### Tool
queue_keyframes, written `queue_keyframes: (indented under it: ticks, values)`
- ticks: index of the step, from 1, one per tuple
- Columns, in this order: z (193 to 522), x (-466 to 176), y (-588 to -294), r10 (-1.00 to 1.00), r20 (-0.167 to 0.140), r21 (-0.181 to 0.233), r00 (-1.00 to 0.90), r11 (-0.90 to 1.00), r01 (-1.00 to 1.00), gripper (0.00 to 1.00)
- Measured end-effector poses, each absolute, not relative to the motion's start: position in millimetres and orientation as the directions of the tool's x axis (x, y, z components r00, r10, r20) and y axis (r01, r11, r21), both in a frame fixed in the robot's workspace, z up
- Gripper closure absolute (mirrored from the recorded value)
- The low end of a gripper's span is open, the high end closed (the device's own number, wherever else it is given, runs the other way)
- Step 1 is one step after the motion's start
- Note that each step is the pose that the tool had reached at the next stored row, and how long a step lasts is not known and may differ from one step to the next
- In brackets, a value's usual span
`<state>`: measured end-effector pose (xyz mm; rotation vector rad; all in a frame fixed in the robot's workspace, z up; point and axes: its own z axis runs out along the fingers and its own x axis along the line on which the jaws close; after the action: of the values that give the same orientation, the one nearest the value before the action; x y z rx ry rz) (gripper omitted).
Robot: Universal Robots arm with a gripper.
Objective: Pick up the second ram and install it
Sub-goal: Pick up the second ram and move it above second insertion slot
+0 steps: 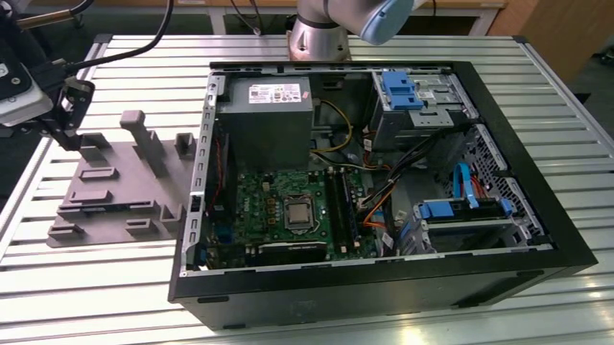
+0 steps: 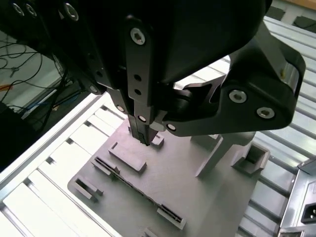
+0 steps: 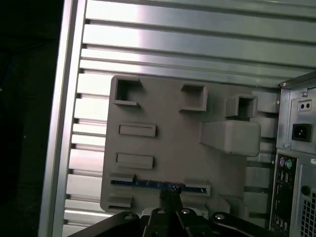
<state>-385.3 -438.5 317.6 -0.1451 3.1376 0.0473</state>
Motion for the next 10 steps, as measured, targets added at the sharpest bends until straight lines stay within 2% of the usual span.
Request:
queue_keyframes:
  ticks: [10]
  values:
    - [316.9, -385.3, -438.5, -0.265, -0.002, 0.030, -0.964, 0.964, -0.265, 0.89]
